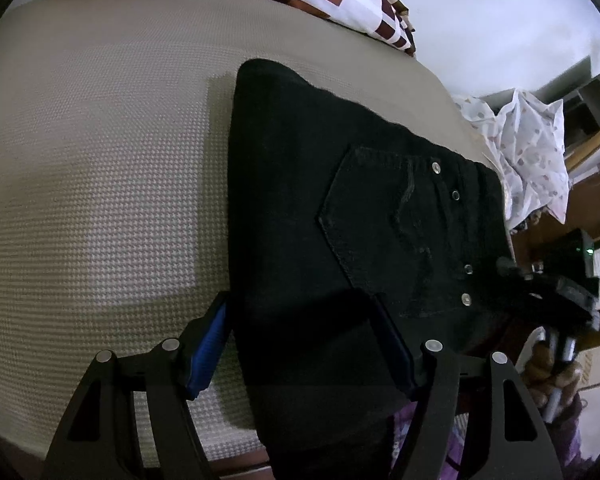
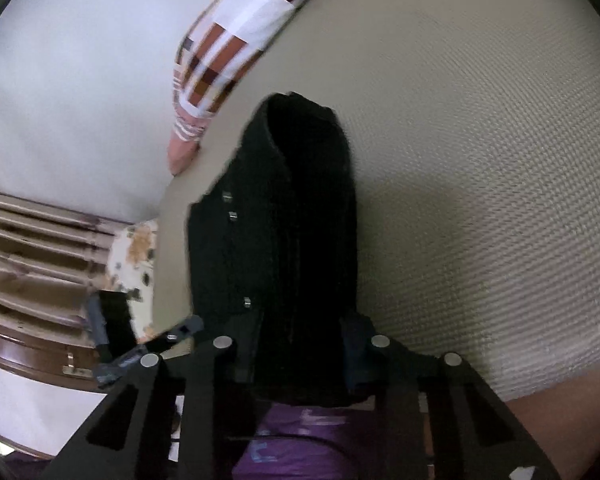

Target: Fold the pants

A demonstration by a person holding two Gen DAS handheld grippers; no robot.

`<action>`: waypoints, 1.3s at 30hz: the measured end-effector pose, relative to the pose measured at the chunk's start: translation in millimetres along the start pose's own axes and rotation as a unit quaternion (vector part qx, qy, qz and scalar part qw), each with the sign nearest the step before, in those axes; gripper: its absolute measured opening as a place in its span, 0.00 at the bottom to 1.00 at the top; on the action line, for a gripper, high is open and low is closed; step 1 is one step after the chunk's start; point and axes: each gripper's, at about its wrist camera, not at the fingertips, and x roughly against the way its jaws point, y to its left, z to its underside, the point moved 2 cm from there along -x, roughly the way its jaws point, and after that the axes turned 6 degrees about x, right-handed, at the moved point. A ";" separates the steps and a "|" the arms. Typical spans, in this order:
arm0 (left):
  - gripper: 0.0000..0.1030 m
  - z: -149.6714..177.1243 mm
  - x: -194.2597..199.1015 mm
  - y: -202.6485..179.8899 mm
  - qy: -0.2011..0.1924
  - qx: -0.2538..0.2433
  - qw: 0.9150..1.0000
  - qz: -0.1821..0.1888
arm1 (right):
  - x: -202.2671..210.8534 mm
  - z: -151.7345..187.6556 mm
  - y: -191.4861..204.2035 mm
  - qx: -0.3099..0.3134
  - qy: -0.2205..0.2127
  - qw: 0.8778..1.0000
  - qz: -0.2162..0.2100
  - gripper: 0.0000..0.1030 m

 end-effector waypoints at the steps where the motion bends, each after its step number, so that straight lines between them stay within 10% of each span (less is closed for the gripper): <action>1: 0.68 -1.1 2.0 0.5 -0.004 0.001 1.000 -0.001 | 2.3 0.6 6.5 -0.008 -0.010 0.999 -0.034 0.28; 12: 0.68 -2.2 -1.6 -3.6 0.002 -0.003 1.000 -0.006 | 2.7 8.7 -27.9 -0.032 -0.002 0.999 0.010 0.42; 26: 0.68 -1.7 1.0 3.0 0.004 0.008 1.000 -0.005 | 10.9 11.0 12.6 0.037 0.014 0.998 0.043 0.25; 35: 0.68 -2.1 -2.8 2.6 0.010 0.012 1.000 -0.003 | 4.7 20.1 -4.0 0.005 0.045 0.999 0.015 0.42; 39: 0.68 -3.8 -3.0 1.7 0.007 0.009 1.000 -0.009 | 4.5 16.8 3.5 0.025 0.047 0.998 0.014 0.27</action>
